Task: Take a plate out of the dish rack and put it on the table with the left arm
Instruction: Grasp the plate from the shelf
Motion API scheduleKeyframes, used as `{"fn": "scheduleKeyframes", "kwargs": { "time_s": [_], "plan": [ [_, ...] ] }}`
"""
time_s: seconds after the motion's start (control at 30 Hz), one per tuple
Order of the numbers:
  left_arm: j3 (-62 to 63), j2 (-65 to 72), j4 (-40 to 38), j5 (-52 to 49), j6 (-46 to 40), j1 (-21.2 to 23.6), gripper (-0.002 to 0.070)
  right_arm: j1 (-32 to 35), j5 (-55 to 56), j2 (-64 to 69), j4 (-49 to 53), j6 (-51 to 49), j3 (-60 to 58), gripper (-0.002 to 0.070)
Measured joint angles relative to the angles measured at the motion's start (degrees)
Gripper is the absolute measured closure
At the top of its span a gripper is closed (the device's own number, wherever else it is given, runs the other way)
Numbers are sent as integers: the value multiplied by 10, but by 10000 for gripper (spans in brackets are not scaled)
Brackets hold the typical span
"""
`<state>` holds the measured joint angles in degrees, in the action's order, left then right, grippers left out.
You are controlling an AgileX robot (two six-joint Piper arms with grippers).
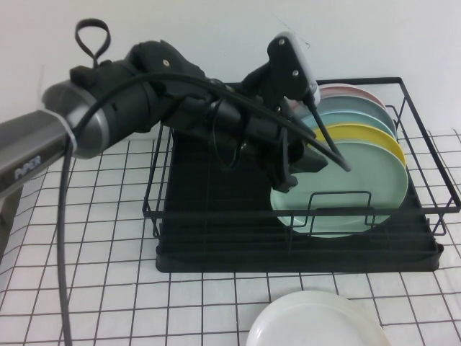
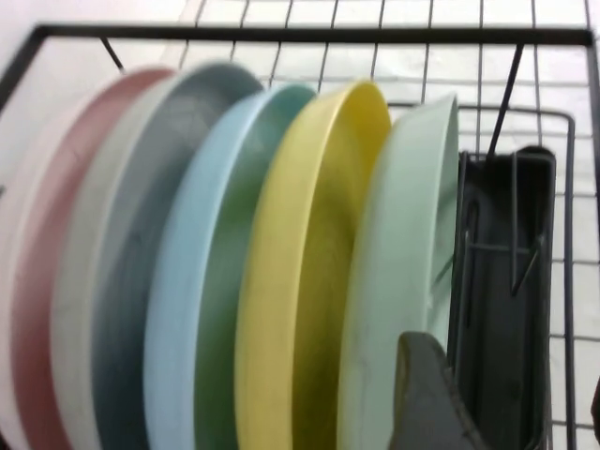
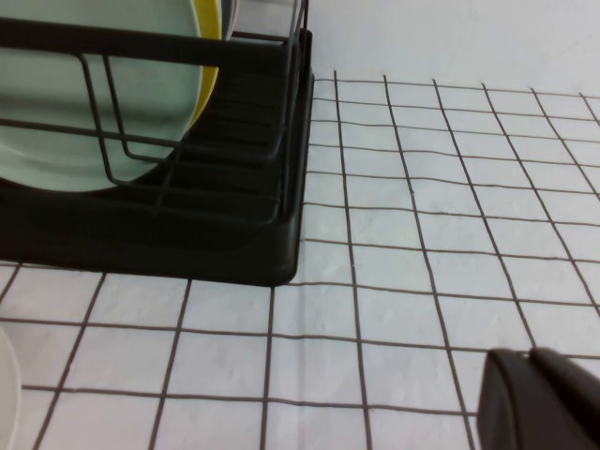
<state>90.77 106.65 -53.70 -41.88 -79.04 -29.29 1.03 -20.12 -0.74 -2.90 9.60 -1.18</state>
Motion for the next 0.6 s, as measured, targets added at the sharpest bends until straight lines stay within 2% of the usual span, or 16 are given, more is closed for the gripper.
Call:
{"fn": "scheduleKeyframes", "kwargs": {
  "time_s": [0.6],
  "plan": [
    [0,43,0,63,-26,0,340,0,0,0,0,0,0,678]
  ]
}}
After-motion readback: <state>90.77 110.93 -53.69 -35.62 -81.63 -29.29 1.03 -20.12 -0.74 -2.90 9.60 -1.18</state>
